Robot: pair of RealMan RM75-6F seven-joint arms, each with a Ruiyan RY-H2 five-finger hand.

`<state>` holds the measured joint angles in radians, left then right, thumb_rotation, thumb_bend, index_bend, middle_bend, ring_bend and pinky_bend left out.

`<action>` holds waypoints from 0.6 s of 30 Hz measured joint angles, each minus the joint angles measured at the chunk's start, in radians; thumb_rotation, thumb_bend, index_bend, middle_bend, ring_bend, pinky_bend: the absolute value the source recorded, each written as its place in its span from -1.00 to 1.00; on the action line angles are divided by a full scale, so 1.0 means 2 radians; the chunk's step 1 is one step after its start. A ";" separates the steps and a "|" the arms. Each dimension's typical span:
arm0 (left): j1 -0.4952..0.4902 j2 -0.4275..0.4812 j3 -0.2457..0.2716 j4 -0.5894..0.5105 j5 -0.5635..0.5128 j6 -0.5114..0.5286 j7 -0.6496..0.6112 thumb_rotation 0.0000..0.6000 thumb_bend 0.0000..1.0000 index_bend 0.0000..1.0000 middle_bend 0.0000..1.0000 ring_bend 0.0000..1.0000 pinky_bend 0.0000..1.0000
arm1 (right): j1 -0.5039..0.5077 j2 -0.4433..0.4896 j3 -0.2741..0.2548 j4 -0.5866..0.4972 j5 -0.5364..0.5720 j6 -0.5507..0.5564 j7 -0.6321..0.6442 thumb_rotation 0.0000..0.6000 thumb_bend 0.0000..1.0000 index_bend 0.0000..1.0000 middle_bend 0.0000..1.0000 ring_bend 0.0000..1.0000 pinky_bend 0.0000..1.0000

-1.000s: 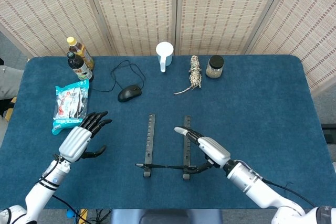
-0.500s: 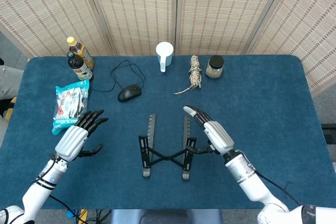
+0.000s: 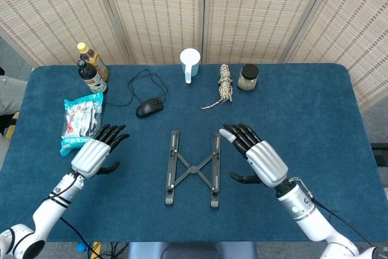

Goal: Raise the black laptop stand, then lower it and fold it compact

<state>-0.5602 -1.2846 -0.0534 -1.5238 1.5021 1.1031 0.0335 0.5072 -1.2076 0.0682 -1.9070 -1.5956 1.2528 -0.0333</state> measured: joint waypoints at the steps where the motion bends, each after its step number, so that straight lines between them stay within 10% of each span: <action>1: -0.006 -0.007 -0.001 0.008 -0.003 -0.011 0.007 1.00 -0.46 -0.77 -0.99 -1.00 -1.00 | -0.001 0.001 -0.003 0.003 -0.007 0.000 -0.012 1.00 -0.84 -1.00 -0.91 -1.00 -0.88; 18: -0.075 -0.138 -0.010 0.169 0.008 -0.066 0.018 1.00 -0.65 -0.87 -0.99 -1.00 -1.00 | -0.007 -0.038 -0.041 0.080 -0.056 -0.033 -0.144 1.00 -0.99 -1.00 -0.94 -1.00 -0.91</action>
<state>-0.7109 -1.5600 -0.0736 -1.1852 1.5178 0.9711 0.0692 0.4929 -1.2840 -0.0134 -1.7472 -1.7085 1.1878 -0.3210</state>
